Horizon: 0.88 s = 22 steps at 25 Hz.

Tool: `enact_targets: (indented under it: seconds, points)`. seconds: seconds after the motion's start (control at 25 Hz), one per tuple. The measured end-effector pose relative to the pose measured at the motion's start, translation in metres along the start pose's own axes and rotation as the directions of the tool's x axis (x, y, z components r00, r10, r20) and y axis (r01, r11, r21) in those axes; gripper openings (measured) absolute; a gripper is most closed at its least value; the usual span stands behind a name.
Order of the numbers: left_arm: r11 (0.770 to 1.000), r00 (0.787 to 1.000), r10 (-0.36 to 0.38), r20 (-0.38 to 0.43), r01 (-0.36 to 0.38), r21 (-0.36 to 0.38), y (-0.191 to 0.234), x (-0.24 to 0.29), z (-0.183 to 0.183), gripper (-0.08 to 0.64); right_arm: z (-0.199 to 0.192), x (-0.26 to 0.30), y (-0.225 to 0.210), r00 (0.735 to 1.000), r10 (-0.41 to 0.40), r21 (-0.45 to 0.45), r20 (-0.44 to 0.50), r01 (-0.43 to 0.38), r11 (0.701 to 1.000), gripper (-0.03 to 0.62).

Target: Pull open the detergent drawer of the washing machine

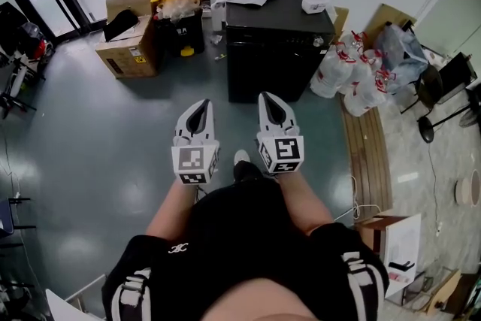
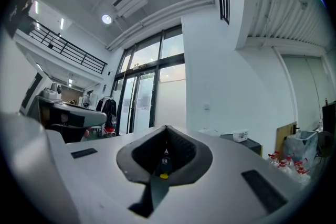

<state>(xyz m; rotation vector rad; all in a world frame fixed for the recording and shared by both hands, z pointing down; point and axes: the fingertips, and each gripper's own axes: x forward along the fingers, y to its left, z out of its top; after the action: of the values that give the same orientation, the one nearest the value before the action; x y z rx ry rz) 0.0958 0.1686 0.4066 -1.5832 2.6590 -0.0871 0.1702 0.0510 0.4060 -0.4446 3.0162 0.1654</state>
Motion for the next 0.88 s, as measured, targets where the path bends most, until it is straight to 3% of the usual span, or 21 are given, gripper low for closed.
enact_targets:
  seconds: [0.24, 0.88]
  points:
    - [0.999, 1.000, -0.017, -0.016, 0.017, 0.039, 0.007, 0.049, -0.012, 0.002, -0.015, 0.049, -0.029, 1.000, -0.009, 0.020, 0.005, 0.009, 1.000, 0.002]
    - [0.999, 0.996, -0.017, -0.088, 0.020, 0.031, 0.043, 0.240, -0.023, 0.002, -0.062, 0.204, -0.136, 0.999, -0.018, 0.088, -0.051, 0.022, 0.996, 0.002]
